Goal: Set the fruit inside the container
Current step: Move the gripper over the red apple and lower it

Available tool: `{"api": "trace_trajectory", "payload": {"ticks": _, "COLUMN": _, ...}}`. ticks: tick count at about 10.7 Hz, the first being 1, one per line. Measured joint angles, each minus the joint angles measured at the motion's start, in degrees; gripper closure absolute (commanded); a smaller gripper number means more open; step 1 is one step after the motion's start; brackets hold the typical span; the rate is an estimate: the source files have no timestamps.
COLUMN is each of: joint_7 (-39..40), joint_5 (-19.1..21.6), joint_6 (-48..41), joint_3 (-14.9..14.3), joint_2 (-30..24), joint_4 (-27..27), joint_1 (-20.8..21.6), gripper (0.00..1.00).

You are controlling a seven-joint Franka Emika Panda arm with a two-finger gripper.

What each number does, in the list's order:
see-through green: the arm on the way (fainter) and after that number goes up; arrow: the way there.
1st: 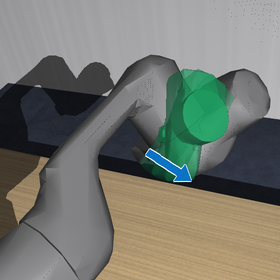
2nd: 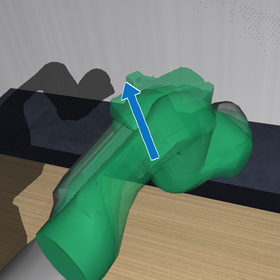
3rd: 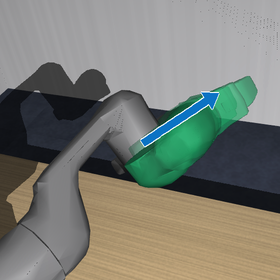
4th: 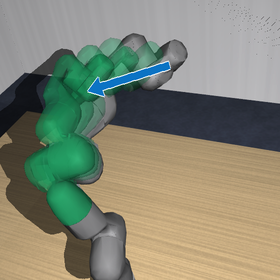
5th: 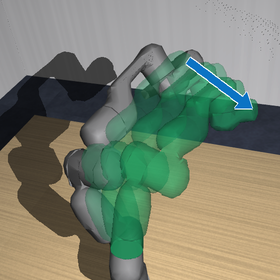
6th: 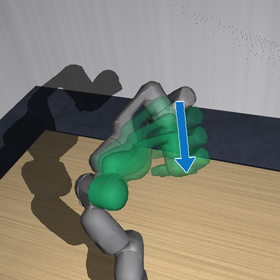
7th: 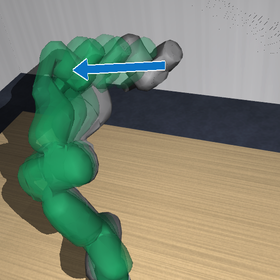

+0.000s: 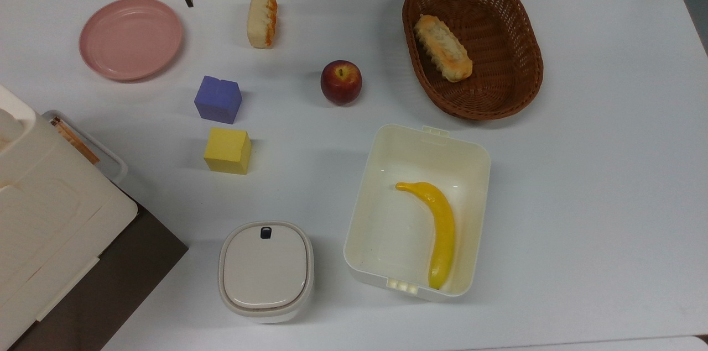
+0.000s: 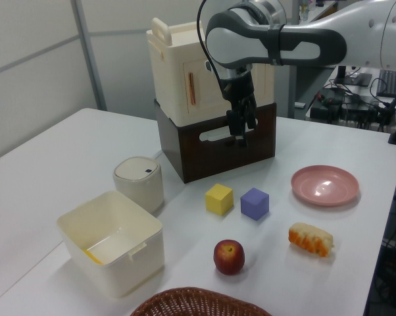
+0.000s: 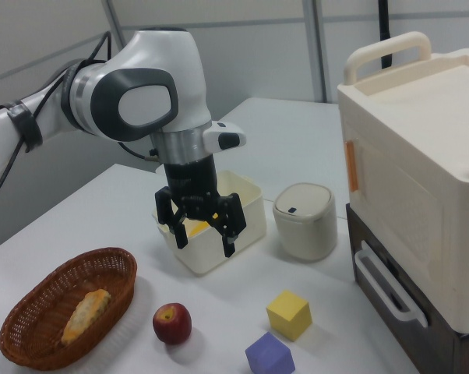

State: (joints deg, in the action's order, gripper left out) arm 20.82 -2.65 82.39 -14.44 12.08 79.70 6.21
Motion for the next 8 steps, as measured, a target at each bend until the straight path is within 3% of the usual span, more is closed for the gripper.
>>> {"api": "trace_trajectory", "payload": {"ticks": 8, "joint_7": -0.01, "joint_5": 0.54, "joint_6": 0.13, "joint_3": 0.91, "joint_2": 1.08, "joint_4": 0.37, "joint_1": 1.66, "gripper": 0.00}}
